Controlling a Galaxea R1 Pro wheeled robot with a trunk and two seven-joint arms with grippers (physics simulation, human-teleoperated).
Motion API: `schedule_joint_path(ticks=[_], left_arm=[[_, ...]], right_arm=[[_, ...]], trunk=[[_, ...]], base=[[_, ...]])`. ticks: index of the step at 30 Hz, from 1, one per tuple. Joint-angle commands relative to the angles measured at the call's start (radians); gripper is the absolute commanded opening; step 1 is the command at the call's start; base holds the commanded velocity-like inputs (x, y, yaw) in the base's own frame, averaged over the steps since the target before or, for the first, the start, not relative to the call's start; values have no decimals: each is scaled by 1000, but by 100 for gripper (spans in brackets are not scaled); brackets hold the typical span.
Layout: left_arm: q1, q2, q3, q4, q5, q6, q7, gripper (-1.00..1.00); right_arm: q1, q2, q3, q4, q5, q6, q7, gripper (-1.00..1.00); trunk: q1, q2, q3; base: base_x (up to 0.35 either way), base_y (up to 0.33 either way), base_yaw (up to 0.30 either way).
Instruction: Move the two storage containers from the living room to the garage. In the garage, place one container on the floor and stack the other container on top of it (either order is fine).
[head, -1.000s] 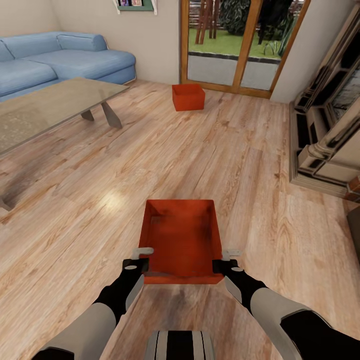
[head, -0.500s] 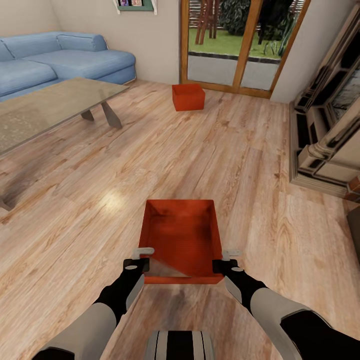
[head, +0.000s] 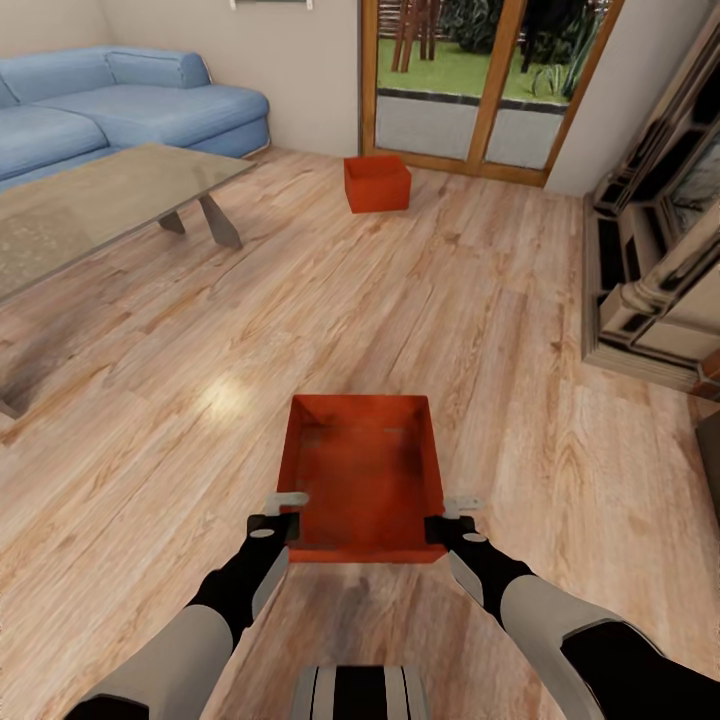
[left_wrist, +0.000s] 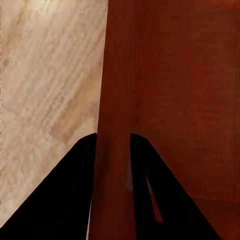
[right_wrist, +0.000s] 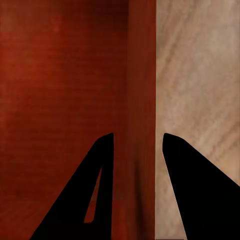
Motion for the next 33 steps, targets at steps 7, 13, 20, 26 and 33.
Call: schedule_joint_path(ticks=[7,13,20,26,33], left_arm=[[1,5,-11,6,8,24,39,-100],[1,5,-11,5,8,24,39,-100],[1,5,-11,5,8,24,39,-100],[0,5,-11,5,8,24,39,-100],[0,5,-11,5,8,24,41,-100]], right_arm=[[0,1,12,15,-23,14,-6,-100],[0,1,12,15,-23,14,-6,-100],[0,0,12,15,-23,14,-6,-100],[0,0,11,15,-23,17,-6,-100],[0,-1,11,15,-23,15,-6,-100]], trunk=[[-27,49,21],[-50,91,40],[-77,140,62],[-100,182,81],[-126,231,103]], base=[[0,0,0],[0,0,0],[0,0,0],[0,0,0],[0,0,0]])
